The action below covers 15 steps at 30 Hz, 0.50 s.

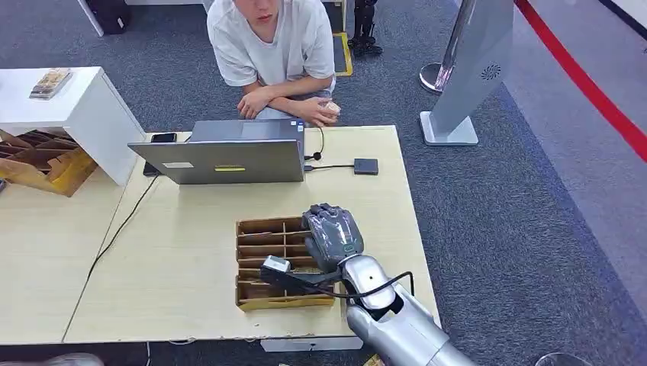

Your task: Pass the card to the sensor for recognition and then transmit it.

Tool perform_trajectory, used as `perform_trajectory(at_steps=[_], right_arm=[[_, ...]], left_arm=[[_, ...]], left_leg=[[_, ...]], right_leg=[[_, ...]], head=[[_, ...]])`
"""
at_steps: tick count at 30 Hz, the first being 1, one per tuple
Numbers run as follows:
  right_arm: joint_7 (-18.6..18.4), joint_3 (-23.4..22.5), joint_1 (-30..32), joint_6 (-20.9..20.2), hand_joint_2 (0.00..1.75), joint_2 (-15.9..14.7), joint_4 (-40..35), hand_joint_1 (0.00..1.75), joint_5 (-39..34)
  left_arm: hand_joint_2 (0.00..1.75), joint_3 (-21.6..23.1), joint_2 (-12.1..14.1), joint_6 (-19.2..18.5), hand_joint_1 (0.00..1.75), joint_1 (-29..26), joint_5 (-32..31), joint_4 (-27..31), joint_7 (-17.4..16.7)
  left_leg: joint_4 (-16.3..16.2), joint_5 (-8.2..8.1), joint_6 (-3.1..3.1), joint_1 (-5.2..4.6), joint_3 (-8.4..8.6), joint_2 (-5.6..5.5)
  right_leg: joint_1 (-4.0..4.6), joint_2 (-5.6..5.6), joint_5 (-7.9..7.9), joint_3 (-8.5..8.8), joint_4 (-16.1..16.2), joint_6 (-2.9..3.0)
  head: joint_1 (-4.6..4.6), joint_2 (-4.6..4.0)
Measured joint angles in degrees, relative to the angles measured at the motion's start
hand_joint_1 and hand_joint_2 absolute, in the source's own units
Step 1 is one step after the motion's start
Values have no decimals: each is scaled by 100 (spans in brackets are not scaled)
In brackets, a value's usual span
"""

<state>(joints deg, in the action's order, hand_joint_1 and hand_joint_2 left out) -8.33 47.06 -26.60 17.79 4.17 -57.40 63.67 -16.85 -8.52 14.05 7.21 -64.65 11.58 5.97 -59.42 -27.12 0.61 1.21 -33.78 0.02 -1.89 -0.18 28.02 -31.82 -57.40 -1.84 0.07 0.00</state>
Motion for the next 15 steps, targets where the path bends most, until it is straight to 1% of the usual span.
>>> perform_trajectory(at_steps=[1, 4, 5, 7, 8, 13, 14, 15], right_arm=[[0, 0, 1, 0, 175, 0, 7, 89, 0], [0, 0, 0, 0, 175, 0, 22, 94, -2], [0, 0, 0, 0, 175, 0, 22, 103, -2], [0, 0, 0, 0, 175, 0, 22, 138, -2], [0, 0, -2, 0, 175, 0, 22, 147, 0], [0, -7, -27, 11, 175, 0, 33, 166, -2], [0, -7, -34, 22, 175, 0, 44, 164, -2], [0, -9, -39, 28, 175, 0, 53, 168, -2]], left_arm=[[0, 0, 0, 0, 0, 0, 0, 0, 0], [0, 2, 0, 0, 0, 0, 0, 0, 0], [0, 0, -2, 0, 0, 0, 0, 0, 0], [0, 2, -2, 0, 0, 0, 0, 0, 0], [0, 0, -2, 0, 0, 0, 0, 0, 2], [0, 2, -2, -15, 0, 2, -9, 0, 2], [0, 2, -2, -15, 0, 2, -9, 0, 2], [0, 2, -2, -15, 0, 2, -9, 0, 2]], left_leg=[[0, 0, 0, 0, 0, 0], [0, 0, 0, 0, 0, 0], [0, 0, 0, 0, 0, 0], [0, 0, 0, 0, 0, 0], [0, 0, 0, 0, 0, 0], [0, 0, 0, 0, 1, 0], [0, 0, 0, 0, 1, 0], [0, 0, 0, 0, 1, 0]], right_leg=[[0, 0, 0, 0, 0, 0], [0, 0, 0, 0, 0, 0], [0, 0, 0, 0, 0, 0], [0, 0, 0, 0, 0, 0], [0, 0, 0, 0, 0, 0], [0, 0, 0, 1, 0, 0], [0, 0, 0, 1, 0, 0], [0, 0, 0, 2, 0, 0]], head=[[0, 0], [0, 0], [0, 0], [0, 0], [0, 0], [0, 0], [0, 0], [0, 0]])
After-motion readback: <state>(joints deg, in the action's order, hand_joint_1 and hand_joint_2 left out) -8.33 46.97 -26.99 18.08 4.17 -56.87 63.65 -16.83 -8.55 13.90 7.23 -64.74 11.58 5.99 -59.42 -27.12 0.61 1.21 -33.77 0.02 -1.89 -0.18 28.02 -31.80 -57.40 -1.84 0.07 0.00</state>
